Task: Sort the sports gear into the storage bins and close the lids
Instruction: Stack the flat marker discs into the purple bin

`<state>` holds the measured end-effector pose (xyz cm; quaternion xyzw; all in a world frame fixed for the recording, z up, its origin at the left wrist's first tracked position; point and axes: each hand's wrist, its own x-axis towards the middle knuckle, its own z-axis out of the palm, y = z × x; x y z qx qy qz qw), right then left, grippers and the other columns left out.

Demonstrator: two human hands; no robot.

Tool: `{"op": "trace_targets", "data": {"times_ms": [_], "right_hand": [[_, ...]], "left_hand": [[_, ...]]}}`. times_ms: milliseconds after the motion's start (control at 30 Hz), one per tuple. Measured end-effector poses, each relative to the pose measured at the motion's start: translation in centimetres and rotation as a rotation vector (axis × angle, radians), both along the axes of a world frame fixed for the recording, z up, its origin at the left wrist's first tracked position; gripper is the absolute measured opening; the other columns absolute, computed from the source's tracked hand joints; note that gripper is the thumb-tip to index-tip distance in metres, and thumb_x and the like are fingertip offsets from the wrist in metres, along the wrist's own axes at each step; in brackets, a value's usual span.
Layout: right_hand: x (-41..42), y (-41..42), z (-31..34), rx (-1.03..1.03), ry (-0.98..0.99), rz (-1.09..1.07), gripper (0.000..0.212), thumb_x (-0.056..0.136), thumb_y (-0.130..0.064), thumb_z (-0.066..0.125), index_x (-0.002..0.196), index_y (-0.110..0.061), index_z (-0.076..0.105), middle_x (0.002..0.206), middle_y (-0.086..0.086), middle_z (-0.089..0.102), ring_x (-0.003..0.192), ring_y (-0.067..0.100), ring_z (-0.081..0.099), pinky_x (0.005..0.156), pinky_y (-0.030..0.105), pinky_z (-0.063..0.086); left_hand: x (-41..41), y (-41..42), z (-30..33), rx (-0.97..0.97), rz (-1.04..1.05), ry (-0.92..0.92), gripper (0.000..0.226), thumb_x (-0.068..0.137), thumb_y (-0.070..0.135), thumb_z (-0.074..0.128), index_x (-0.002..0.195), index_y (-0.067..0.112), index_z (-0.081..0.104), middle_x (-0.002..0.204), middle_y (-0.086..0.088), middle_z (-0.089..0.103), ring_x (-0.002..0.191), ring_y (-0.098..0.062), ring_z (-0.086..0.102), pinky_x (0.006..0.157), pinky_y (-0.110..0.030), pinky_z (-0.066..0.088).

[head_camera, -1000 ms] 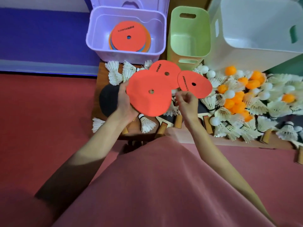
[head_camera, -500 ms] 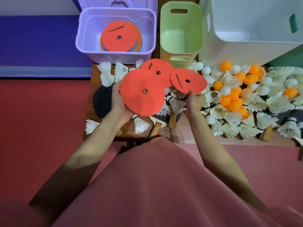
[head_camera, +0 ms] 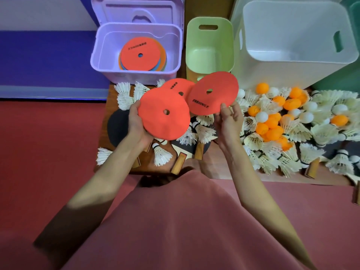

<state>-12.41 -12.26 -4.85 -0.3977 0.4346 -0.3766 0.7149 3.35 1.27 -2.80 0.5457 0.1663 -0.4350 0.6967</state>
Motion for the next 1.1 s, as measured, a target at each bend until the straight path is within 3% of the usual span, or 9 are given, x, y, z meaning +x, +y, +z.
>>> {"op": "trace_targets", "data": {"times_ms": [133, 233, 333, 433, 567, 800, 900, 1000, 1100], "right_hand": [[-0.2, -0.3, 1.6, -0.01, -0.178, 0.066, 0.013, 0.095, -0.008, 0.047, 0.085, -0.017, 0.047, 0.053, -0.002, 0.029, 0.042, 0.005, 0.026, 0.04, 0.015, 0.028], [-0.1, -0.1, 2.4, 0.047, -0.243, 0.177, 0.015, 0.098, -0.005, 0.044, 0.089, -0.016, 0.048, 0.048, -0.011, 0.035, 0.039, 0.001, 0.028, 0.038, 0.013, 0.027], [0.1, 0.5, 1.9, 0.126, -0.266, 0.348, 0.009, 0.098, -0.006, 0.045, 0.097, -0.013, 0.05, 0.05, -0.01, 0.033, 0.042, 0.003, 0.021, 0.039, 0.016, 0.016], [0.1, 1.0, 1.2, 0.111, -0.086, 0.48, 0.011, 0.098, -0.008, 0.047, 0.093, -0.014, 0.054, 0.049, -0.007, 0.037, 0.041, 0.005, 0.022, 0.039, 0.016, 0.019], [0.2, 1.1, 0.9, -0.058, 0.203, 0.538, 0.015, 0.096, -0.004, 0.047, 0.082, -0.004, 0.049, 0.046, -0.01, 0.047, 0.036, 0.002, 0.032, 0.038, 0.015, 0.025], [2.1, 0.8, 0.6, -0.154, 0.393, 0.764, 0.023, 0.097, -0.01, 0.052, 0.074, -0.008, 0.052, 0.057, 0.006, 0.053, 0.035, -0.001, 0.041, 0.039, 0.009, 0.031], [3.4, 0.1, -0.8, -0.182, 0.487, 0.609, 0.024, 0.096, -0.017, 0.054, 0.073, -0.009, 0.055, 0.06, 0.001, 0.057, 0.046, 0.004, 0.047, 0.046, 0.015, 0.036], [4.9, -1.5, -2.7, -0.23, 0.676, 0.359, 0.017, 0.092, -0.023, 0.058, 0.092, -0.007, 0.058, 0.084, 0.004, 0.062, 0.071, 0.013, 0.055, 0.062, 0.027, 0.04], [6.0, -2.9, -4.0, -0.228, 0.923, 0.422, 0.033, 0.091, -0.036, 0.057, 0.093, -0.004, 0.056, 0.077, 0.004, 0.053, 0.065, 0.019, 0.049, 0.058, 0.028, 0.033]], "left_hand": [[-0.2, -0.3, 0.0, 0.016, 0.028, 0.004, 0.039, 0.094, 0.052, 0.041, 0.104, 0.025, 0.067, 0.105, -0.004, 0.072, 0.102, -0.026, 0.066, 0.087, -0.042, 0.053], [-0.5, -0.6, 0.0, 0.022, 0.032, 0.011, 0.038, 0.095, 0.051, 0.04, 0.102, 0.024, 0.066, 0.099, -0.003, 0.072, 0.097, -0.024, 0.066, 0.089, -0.042, 0.052], [-0.7, -1.0, 0.1, 0.016, 0.013, 0.05, 0.045, 0.095, 0.052, 0.039, 0.115, 0.022, 0.065, 0.11, -0.006, 0.071, 0.103, -0.024, 0.065, 0.091, -0.041, 0.052], [-0.9, -1.5, 0.2, -0.039, 0.0, 0.08, 0.045, 0.095, 0.05, 0.039, 0.118, 0.019, 0.063, 0.127, -0.011, 0.063, 0.118, -0.028, 0.058, 0.101, -0.046, 0.045], [-0.6, -1.5, -0.1, -0.055, 0.006, 0.112, 0.048, 0.096, 0.052, 0.036, 0.12, 0.021, 0.063, 0.125, -0.012, 0.063, 0.119, -0.029, 0.057, 0.1, -0.046, 0.045], [-0.1, -1.1, -0.6, -0.028, 0.011, 0.025, 0.05, 0.097, 0.051, 0.031, 0.106, 0.02, 0.068, 0.108, -0.009, 0.071, 0.102, -0.027, 0.064, 0.094, -0.043, 0.048], [1.1, -0.6, -0.9, -0.012, 0.042, 0.006, 0.047, 0.096, 0.051, 0.033, 0.102, 0.022, 0.07, 0.106, -0.006, 0.071, 0.101, -0.026, 0.063, 0.09, -0.042, 0.049], [2.0, -0.2, -0.9, -0.012, 0.058, -0.006, 0.047, 0.096, 0.05, 0.032, 0.098, 0.023, 0.07, 0.097, -0.003, 0.073, 0.094, -0.022, 0.064, 0.085, -0.038, 0.05], [3.1, 0.3, -0.8, -0.023, 0.069, -0.012, 0.046, 0.096, 0.05, 0.033, 0.101, 0.022, 0.069, 0.102, -0.005, 0.072, 0.095, -0.023, 0.063, 0.09, -0.039, 0.048]]}}
